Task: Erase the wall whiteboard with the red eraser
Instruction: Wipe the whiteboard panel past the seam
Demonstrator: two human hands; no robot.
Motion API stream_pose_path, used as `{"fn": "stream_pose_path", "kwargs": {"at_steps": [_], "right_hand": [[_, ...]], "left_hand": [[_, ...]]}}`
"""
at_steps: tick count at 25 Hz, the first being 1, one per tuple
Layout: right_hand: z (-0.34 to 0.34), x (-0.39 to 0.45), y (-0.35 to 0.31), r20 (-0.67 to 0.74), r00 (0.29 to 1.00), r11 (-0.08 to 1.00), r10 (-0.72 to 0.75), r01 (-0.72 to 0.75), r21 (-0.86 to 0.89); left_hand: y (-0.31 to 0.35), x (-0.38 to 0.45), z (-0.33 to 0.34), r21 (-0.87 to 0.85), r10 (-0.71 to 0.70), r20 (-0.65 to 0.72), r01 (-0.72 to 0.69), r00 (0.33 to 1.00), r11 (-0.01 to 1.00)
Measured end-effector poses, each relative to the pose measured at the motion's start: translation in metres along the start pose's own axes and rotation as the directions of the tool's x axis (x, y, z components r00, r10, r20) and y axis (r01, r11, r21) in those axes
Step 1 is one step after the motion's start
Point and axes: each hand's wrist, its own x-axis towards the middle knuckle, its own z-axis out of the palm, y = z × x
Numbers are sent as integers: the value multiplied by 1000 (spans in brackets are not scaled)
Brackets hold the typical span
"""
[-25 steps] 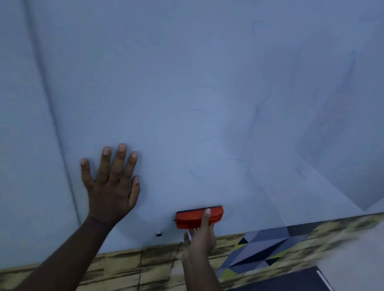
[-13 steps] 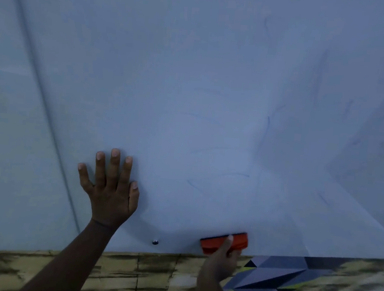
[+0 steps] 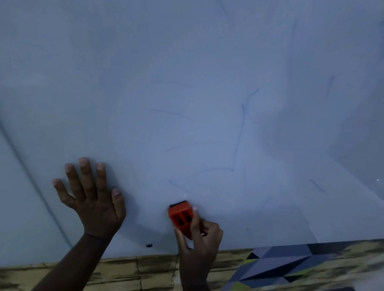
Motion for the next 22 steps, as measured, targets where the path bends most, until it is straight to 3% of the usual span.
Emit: {"fn": "stream_pose_path", "kwargs": {"at_steps": [4, 7, 11, 15, 19, 22], "right_hand": [[-11, 2, -2, 91, 989, 991, -119, 124, -55], [-31, 34, -10, 42, 990, 988, -138, 141, -65], [-57, 80, -11, -171, 976, 977, 135, -102, 188], [-64, 83, -18, -183, 929, 881, 323, -225, 417], [-60, 93, -53, -167, 963, 929, 211, -144, 341], [-41, 76, -74, -47, 998, 988, -31, 37, 148]], "left_hand": [[5, -1, -1, -19, -9, 13, 10, 1000, 1000], [2, -4, -4, -35, -4, 56, 6, 998, 999], [4, -5, -9, -57, -21, 125, 29, 992, 998], [8, -3, -20, -54, -38, 191, 50, 981, 997], [7, 0, -38, -76, -32, 201, 48, 979, 996], [7, 15, -46, -81, -68, 144, 80, 987, 994]]}}
